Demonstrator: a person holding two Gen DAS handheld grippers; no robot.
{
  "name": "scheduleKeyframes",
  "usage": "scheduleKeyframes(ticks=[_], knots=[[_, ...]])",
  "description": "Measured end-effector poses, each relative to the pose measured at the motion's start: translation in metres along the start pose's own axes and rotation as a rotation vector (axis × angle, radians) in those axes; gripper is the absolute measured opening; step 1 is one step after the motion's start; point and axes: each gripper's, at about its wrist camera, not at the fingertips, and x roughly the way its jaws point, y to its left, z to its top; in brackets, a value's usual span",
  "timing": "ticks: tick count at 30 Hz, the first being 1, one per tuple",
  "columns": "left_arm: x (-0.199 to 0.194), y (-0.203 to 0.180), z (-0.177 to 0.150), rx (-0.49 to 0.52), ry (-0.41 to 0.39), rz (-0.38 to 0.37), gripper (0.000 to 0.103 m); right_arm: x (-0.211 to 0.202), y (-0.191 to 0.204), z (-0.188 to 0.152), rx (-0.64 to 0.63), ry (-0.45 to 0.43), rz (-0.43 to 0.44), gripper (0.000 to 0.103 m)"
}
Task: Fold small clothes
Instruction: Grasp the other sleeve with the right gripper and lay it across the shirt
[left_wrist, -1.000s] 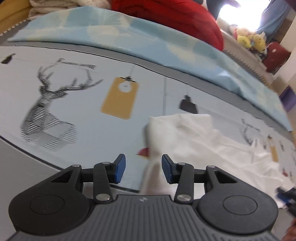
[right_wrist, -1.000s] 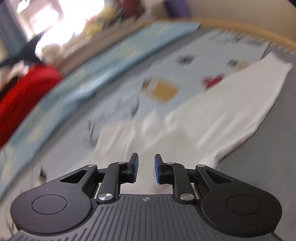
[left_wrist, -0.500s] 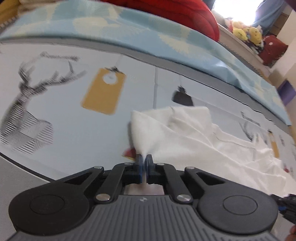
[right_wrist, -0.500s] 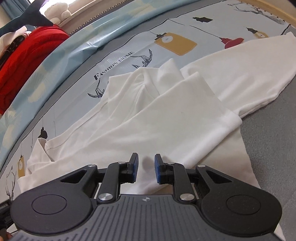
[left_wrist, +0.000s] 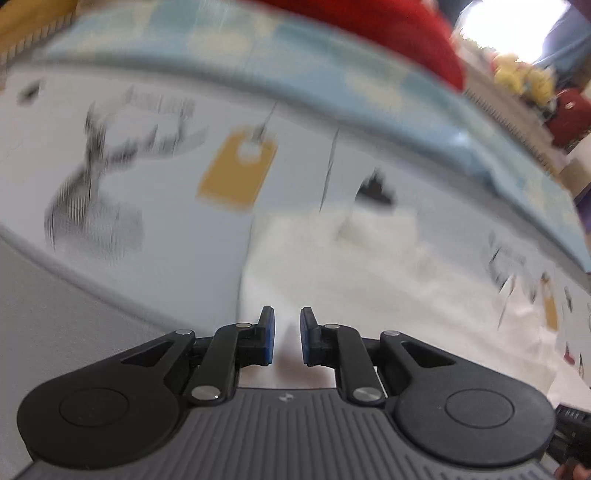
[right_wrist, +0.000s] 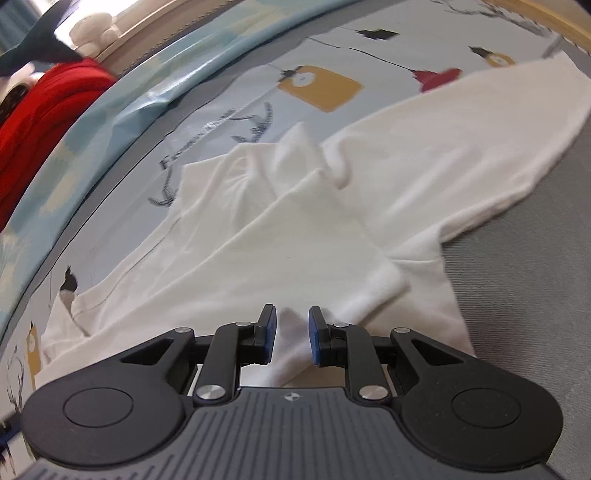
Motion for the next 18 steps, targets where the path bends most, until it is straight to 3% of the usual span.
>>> scheduleKeyframes(ticks=[2, 3, 5, 8, 9, 11, 12, 15, 18], knots=[[0.016, 0.013, -0.013, -0.007, 0.077, 0.079, 0.018, 0.004, -0.01, 0.002, 0.021, 0.011, -0.014, 0.019], [0.016, 0.02, -0.018, -0.018, 0.082, 0.074, 0.018, 0.004, -0.013, 0.003, 0.029, 0.007, -0.013, 0.019], [-0.002, 0.023, -0.02, -0.037, 0.046, 0.057, 0.018, 0.001, -0.017, 0.005, 0.037, 0.001, -0.016, 0.019], [-0.018, 0.017, -0.026, 0.012, -0.046, 0.029, 0.017, -0.006, -0.019, 0.008, 0.052, -0.001, -0.007, 0.02], [-0.011, 0.018, -0.029, 0.013, -0.024, 0.012, 0.018, -0.006, -0.02, 0.009, 0.061, 0.008, 0.003, 0.02], [0.011, 0.025, -0.038, -0.017, 0.117, 0.118, 0.019, -0.003, -0.025, 0.011, 0.08, 0.034, 0.018, 0.021], [0.001, 0.025, -0.04, -0.041, 0.094, 0.125, 0.019, -0.002, -0.028, 0.012, 0.088, 0.042, 0.012, 0.021], [-0.04, -0.006, -0.045, 0.066, -0.05, 0.18, 0.02, -0.006, -0.037, 0.014, 0.132, 0.047, 0.011, 0.02], [-0.055, -0.035, -0.054, 0.076, -0.11, 0.095, 0.026, -0.016, -0.036, 0.017, 0.107, 0.011, 0.017, 0.021]])
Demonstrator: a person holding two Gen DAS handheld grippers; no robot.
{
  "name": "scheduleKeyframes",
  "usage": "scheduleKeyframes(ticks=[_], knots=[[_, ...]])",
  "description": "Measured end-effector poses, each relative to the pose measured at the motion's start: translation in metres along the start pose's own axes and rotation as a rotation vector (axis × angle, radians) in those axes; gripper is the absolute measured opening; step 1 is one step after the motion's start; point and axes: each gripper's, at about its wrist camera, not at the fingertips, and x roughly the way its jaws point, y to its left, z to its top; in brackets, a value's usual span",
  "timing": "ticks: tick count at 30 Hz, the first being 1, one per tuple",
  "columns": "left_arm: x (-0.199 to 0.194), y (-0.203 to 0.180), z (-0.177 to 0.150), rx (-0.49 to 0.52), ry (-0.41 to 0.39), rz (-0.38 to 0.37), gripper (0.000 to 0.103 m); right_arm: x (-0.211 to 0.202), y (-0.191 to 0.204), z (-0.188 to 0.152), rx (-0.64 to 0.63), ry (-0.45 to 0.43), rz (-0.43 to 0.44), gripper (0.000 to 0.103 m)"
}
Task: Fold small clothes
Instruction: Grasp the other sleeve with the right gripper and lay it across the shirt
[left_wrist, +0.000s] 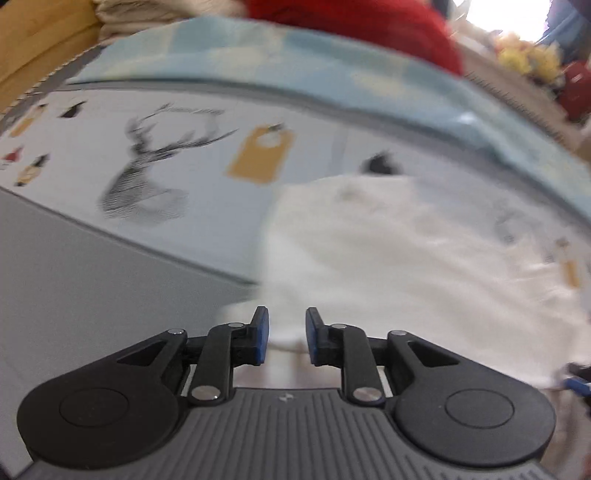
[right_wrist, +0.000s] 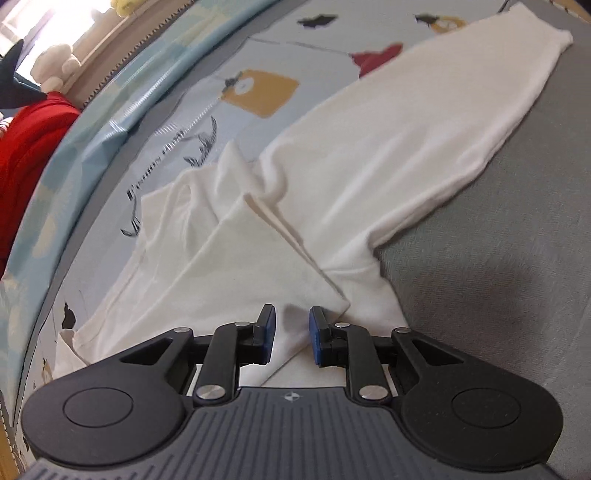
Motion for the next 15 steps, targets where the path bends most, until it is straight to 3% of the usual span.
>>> scheduleKeyframes(ticks=[4, 6, 10, 11, 13, 15], knots=[[0.004, -0.056, -0.01, 0.185, -0.019, -0.026, 0.028, -0.012, -0.01, 0.009, -0.022, -0.043, 0.003, 0.021], [0.003, -0.07, -0.009, 0.223, -0.06, -0.058, 0.03, -0.019, -0.023, 0.017, -0.024, -0.071, -0.004, 0.021], [0.013, -0.083, -0.014, 0.285, -0.067, -0.005, 0.033, -0.031, -0.055, 0.037, 0.002, -0.133, -0.034, 0.021], [0.015, -0.084, -0.013, 0.282, -0.061, -0.014, 0.033, -0.034, -0.065, 0.043, 0.012, -0.151, -0.035, 0.019], [0.015, -0.082, -0.011, 0.278, -0.054, -0.026, 0.033, -0.042, -0.084, 0.056, 0.026, -0.204, -0.036, 0.0], [0.012, -0.082, -0.011, 0.282, -0.057, -0.039, 0.033, -0.049, -0.108, 0.071, 0.075, -0.263, -0.027, 0.0]])
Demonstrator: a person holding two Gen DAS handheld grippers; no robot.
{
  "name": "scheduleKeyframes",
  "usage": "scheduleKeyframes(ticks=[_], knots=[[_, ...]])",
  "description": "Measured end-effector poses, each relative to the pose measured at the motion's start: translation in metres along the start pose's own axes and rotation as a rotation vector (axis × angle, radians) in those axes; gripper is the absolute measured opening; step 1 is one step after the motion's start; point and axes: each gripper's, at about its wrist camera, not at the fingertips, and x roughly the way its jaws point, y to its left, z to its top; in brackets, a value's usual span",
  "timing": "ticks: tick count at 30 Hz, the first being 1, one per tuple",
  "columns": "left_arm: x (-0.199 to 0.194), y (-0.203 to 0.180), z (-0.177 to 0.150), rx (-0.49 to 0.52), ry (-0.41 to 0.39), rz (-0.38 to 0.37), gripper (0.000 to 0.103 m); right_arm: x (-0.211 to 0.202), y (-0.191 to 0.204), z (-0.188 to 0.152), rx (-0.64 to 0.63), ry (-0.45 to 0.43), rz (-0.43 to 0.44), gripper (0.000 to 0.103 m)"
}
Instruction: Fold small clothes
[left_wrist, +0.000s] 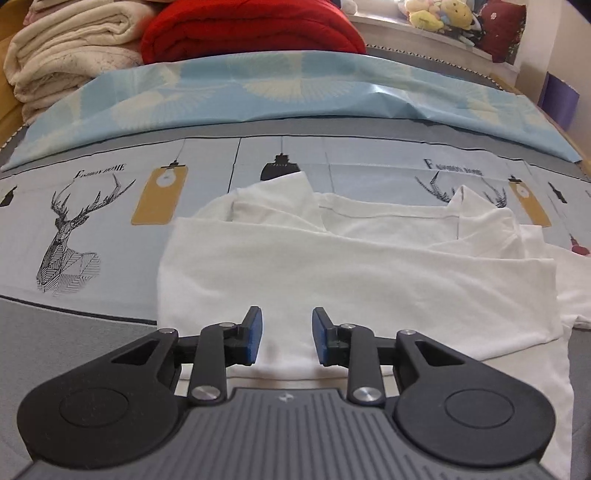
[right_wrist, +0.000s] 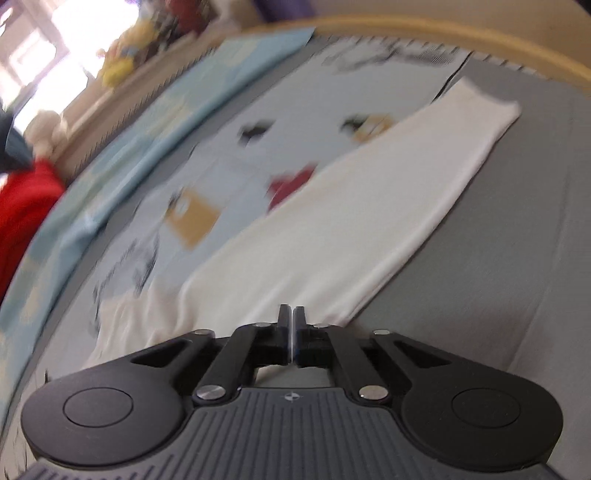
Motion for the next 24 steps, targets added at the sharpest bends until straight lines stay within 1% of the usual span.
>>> scheduleKeyframes(ticks=[2, 4, 5, 6, 7, 8, 10, 13, 17, 22, 24], knots=[[-0.006, 0.0, 0.0, 0.01, -0.004, -0.014, 0.035, 0.003, -0.028, 0.017, 0.062, -0.034, 0.002, 0.0], [-0.008, 0.001, -0.001, 0.023, -0.004, -0.018, 0.036, 0.012, -0.058, 0.031, 0.113, -0.055, -0.038, 0.002], [-0.007, 0.001, -0.002, 0.029, 0.0, -0.016, 0.037, 0.017, -0.073, 0.036, 0.137, -0.058, -0.063, 0.007], [-0.006, 0.002, -0.002, 0.034, 0.007, -0.014, 0.037, 0.023, -0.089, 0.04, 0.164, -0.06, -0.087, 0.014], [-0.005, 0.003, -0.003, 0.035, 0.013, -0.011, 0.037, 0.028, -0.103, 0.044, 0.19, -0.06, -0.107, 0.018], [-0.003, 0.005, -0.004, 0.033, 0.018, -0.009, 0.037, 0.033, -0.116, 0.047, 0.22, -0.063, -0.124, 0.024], [-0.002, 0.008, -0.003, 0.019, 0.027, -0.009, 0.037, 0.039, -0.137, 0.053, 0.277, -0.096, -0.074, 0.022], [-0.001, 0.009, -0.003, 0.016, 0.032, -0.02, 0.037, 0.049, -0.149, 0.065, 0.299, -0.125, -0.031, 0.022], [-0.002, 0.008, -0.006, 0.043, 0.036, -0.036, 0.037, 0.059, -0.164, 0.071, 0.38, -0.18, 0.01, 0.022], [-0.001, 0.017, -0.005, 0.033, 0.044, -0.033, 0.037, 0.064, -0.169, 0.08, 0.377, -0.21, 0.004, 0.022], [-0.003, 0.021, -0.004, 0.031, 0.042, -0.031, 0.037, 0.061, -0.164, 0.081, 0.35, -0.228, -0.04, 0.014]])
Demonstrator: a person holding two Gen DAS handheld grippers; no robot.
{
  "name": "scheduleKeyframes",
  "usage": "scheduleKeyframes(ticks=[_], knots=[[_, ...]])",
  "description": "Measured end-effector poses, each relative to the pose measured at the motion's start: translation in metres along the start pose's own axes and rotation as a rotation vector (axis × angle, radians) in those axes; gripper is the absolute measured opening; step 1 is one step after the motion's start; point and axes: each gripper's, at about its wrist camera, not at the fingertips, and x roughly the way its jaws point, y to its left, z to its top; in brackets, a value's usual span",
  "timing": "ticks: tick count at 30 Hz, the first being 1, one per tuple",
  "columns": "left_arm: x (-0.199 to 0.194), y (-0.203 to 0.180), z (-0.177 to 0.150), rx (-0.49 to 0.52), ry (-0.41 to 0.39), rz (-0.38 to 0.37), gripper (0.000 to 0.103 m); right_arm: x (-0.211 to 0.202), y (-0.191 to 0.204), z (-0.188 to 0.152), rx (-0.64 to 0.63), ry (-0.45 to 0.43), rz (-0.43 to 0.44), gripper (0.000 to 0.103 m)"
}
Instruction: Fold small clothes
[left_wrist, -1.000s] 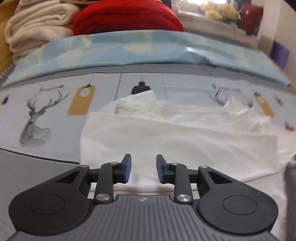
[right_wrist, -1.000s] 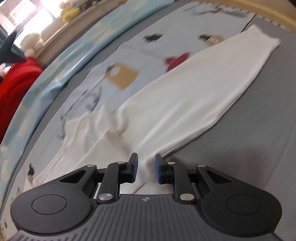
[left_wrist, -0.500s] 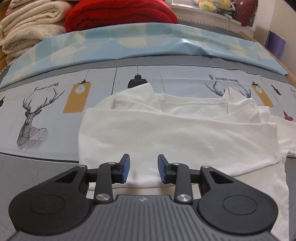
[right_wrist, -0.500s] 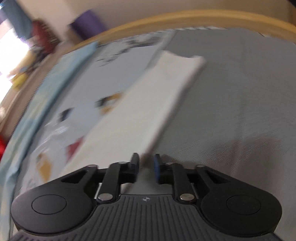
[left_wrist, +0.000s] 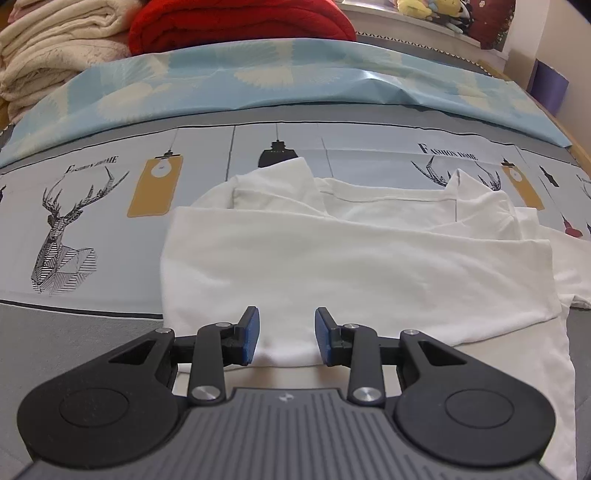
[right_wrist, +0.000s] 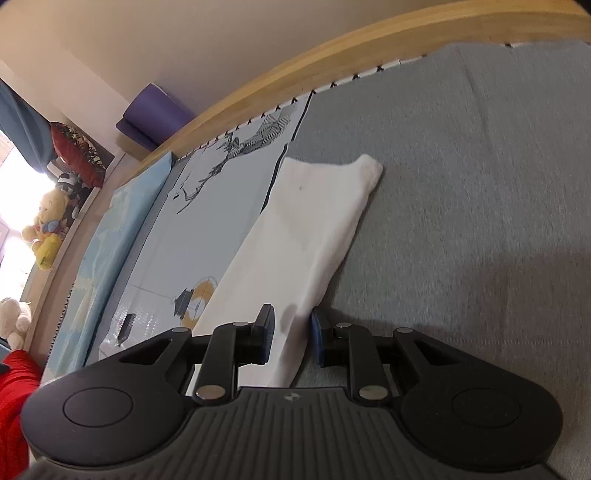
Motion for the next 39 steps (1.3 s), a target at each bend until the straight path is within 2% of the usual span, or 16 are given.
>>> scheduleKeyframes(ticks=[2, 6, 8, 11, 14, 16, 19, 21, 22, 23, 25, 27, 31, 33, 37, 39], knots=[[-0.003, 0.007, 0.001, -0.005, -0.004, 0.002, 0.037, -0.007, 0.009, -0.001, -0.048, -0.049, -0.063, 0.005], [-0.009, 0.027, 0.002, -0.043, -0.012, 0.006, 0.037, -0.034, 0.056, -0.01, -0.211, -0.17, -0.097, 0.004], [-0.014, 0.041, 0.003, -0.069, -0.017, 0.016, 0.037, -0.055, 0.09, -0.021, -0.296, -0.221, -0.048, 0.004], [-0.021, 0.063, 0.003, -0.109, -0.02, 0.03, 0.037, -0.091, 0.154, -0.056, -0.465, -0.273, 0.082, 0.004], [-0.028, 0.086, 0.004, -0.153, -0.026, 0.036, 0.037, -0.135, 0.222, -0.127, -0.678, -0.264, 0.299, 0.004], [-0.033, 0.098, 0.007, -0.179, -0.035, 0.034, 0.037, -0.163, 0.259, -0.192, -0.805, -0.183, 0.483, 0.004], [-0.038, 0.114, 0.009, -0.216, -0.038, 0.028, 0.037, -0.204, 0.284, -0.292, -0.927, -0.009, 0.72, 0.004], [-0.036, 0.121, 0.011, -0.243, -0.028, 0.017, 0.037, -0.22, 0.285, -0.354, -0.994, 0.15, 0.833, 0.004], [-0.035, 0.123, 0.011, -0.258, -0.022, 0.008, 0.037, -0.221, 0.283, -0.381, -1.03, 0.245, 0.855, 0.005], [-0.035, 0.125, 0.012, -0.269, -0.016, 0.0, 0.037, -0.218, 0.28, -0.404, -1.073, 0.343, 0.844, 0.008], [-0.033, 0.128, 0.011, -0.291, -0.007, -0.023, 0.037, -0.204, 0.272, -0.437, -1.13, 0.547, 0.716, 0.01], [-0.032, 0.131, 0.01, -0.316, 0.001, -0.044, 0.037, -0.194, 0.268, -0.435, -1.106, 0.657, 0.587, 0.01], [-0.024, 0.136, 0.01, -0.367, 0.012, -0.059, 0.037, -0.209, 0.266, -0.387, -1.038, 0.597, 0.5, 0.02], [-0.018, 0.137, 0.008, -0.397, 0.019, -0.073, 0.036, -0.21, 0.264, -0.359, -0.973, 0.554, 0.454, 0.033], [-0.008, 0.132, 0.008, -0.411, 0.011, -0.063, 0.032, -0.193, 0.241, -0.318, -0.829, 0.493, 0.414, 0.035], [-0.002, 0.126, 0.01, -0.403, 0.007, -0.049, 0.03, -0.171, 0.232, -0.311, -0.79, 0.476, 0.313, 0.035]])
